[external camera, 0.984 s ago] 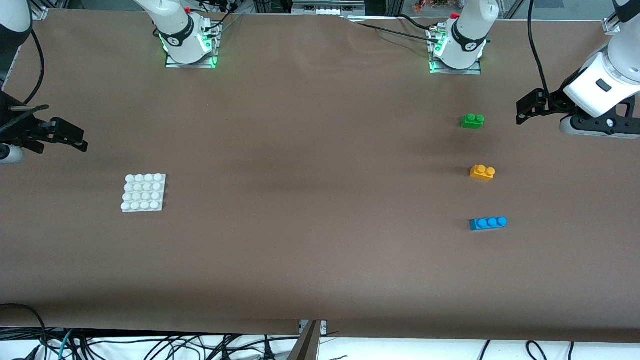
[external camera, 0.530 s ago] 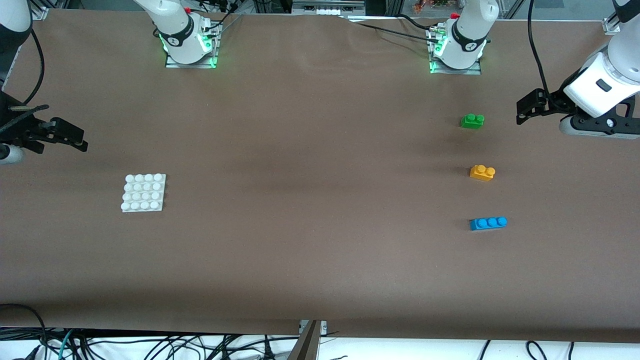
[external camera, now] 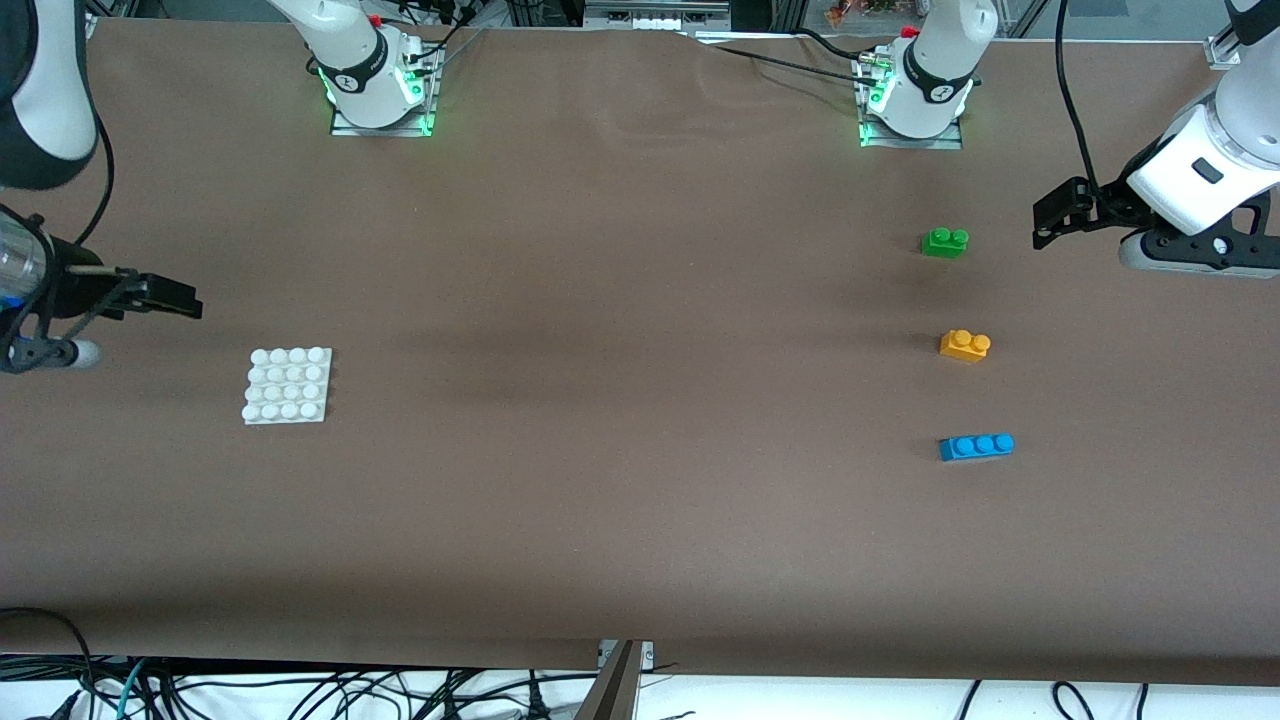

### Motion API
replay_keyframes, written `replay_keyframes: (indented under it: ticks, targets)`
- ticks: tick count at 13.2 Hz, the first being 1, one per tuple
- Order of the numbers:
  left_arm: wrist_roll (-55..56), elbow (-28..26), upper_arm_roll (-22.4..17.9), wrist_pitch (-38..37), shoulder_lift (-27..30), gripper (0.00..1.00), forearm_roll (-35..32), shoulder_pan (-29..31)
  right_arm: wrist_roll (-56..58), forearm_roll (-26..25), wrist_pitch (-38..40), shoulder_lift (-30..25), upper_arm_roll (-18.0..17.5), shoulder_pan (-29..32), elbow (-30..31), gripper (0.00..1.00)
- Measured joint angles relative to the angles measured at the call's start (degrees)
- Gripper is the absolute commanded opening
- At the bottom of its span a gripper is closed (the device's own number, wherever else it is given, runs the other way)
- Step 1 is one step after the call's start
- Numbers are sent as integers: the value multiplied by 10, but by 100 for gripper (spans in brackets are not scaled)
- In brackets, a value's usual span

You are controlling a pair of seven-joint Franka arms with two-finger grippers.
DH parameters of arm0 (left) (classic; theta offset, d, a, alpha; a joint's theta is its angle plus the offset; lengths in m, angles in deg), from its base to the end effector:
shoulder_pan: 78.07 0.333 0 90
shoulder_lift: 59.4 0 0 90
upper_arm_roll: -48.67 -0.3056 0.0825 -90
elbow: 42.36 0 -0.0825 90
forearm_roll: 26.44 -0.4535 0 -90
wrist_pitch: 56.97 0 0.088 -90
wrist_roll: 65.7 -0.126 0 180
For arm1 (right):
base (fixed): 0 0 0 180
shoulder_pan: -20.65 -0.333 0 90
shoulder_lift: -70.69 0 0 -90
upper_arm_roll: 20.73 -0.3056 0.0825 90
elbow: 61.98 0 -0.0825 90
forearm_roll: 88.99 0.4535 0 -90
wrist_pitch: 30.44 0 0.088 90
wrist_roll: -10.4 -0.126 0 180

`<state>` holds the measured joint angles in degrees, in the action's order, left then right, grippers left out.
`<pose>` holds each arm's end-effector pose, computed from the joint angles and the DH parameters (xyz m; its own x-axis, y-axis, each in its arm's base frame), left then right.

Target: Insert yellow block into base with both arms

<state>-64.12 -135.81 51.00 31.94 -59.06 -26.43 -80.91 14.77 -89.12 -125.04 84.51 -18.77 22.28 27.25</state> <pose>0.6140 -0.0556 0.5647 0.9954 -0.0624 -0.0732 -0.0627 -0.9980 -0.0021 0.6808 -0.0413 0.4505 0.9890 0.0143 -0.1472 0.0143 -0.9999 -0.0008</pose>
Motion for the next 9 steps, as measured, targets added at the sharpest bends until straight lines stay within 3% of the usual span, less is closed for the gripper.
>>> replay_keyframes:
  ticks: [3,7,9]
  targets:
    - [0,0,0,0,0,100,0,0,5,-20,-78,17,2,1,57,100]
    - [0,0,0,0,0,100,0,0,44,-26,-259,34,32,3,195,100]
    - [0,0,0,-1,0,100,0,0,47,-26,-317,53,36,4,235,100]
